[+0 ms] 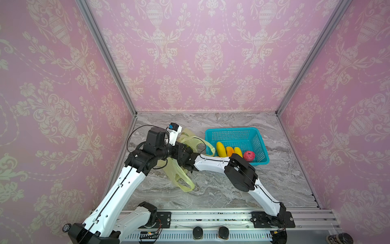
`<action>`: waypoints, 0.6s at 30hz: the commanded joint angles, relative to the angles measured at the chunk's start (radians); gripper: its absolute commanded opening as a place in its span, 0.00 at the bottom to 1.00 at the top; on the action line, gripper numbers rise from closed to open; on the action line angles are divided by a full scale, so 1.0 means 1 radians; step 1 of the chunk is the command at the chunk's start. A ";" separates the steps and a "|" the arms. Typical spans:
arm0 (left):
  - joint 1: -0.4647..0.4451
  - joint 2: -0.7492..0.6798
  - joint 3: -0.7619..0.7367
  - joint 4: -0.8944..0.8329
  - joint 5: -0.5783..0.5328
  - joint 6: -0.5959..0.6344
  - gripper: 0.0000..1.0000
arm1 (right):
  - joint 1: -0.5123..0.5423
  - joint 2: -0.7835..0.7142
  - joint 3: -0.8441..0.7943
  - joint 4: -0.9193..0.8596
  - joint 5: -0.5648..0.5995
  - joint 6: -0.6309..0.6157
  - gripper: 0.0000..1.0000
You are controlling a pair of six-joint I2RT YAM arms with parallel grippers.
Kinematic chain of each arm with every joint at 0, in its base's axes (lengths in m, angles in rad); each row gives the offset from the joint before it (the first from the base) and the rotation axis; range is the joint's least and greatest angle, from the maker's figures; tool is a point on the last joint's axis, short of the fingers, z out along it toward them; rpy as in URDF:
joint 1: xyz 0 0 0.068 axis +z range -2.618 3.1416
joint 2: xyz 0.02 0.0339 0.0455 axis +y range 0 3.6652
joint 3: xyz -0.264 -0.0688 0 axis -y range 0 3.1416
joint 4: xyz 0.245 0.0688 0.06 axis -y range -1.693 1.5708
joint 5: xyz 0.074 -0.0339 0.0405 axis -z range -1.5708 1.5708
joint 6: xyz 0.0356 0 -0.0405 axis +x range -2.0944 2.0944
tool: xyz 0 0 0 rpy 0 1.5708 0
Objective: Untie the knot of the plastic bag and take out the fruit
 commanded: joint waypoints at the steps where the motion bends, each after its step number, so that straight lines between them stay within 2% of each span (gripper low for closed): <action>1: 0.004 -0.016 -0.009 0.009 0.041 -0.020 0.00 | -0.007 0.014 0.038 -0.066 0.041 0.027 0.87; 7: 0.003 -0.015 -0.009 0.009 0.043 -0.021 0.00 | -0.012 0.006 0.017 -0.009 0.076 0.009 0.81; 10: 0.004 -0.016 -0.010 0.012 0.050 -0.020 0.00 | -0.013 -0.008 -0.020 0.067 0.069 -0.005 0.81; 14: 0.004 -0.016 -0.011 0.019 0.069 -0.024 0.00 | -0.024 -0.003 -0.053 0.173 0.055 0.012 0.94; 18: 0.003 -0.017 -0.014 0.030 0.100 -0.027 0.00 | -0.036 0.003 -0.097 0.295 0.052 0.059 0.98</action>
